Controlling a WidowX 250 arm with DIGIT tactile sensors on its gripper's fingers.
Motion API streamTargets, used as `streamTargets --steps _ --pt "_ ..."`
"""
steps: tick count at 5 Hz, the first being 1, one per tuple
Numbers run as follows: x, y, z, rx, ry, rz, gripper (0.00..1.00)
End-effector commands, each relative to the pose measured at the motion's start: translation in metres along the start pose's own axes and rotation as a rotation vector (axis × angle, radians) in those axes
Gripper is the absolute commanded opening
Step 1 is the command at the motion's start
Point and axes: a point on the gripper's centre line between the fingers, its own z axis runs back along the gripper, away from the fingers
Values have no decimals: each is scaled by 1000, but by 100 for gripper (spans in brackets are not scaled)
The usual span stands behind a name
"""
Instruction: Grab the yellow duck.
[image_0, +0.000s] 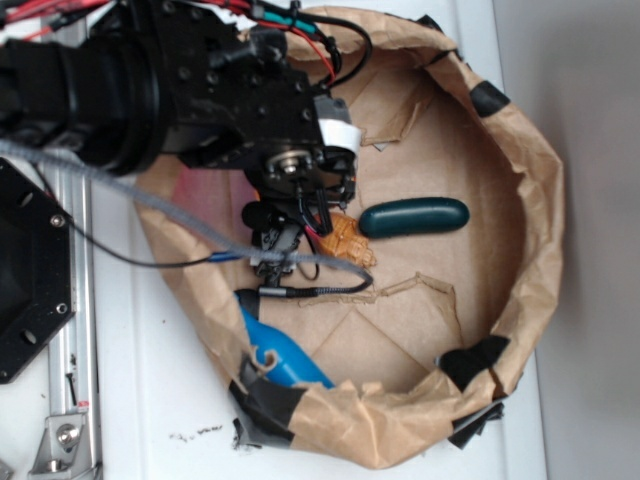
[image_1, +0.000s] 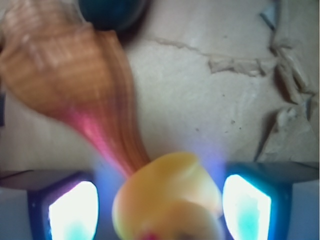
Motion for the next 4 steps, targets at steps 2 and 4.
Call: streamTargets --steps 2,4 --pt "4 10 23 66 -58 -15 0" --pt "9 5 31 56 -91 -25 0"
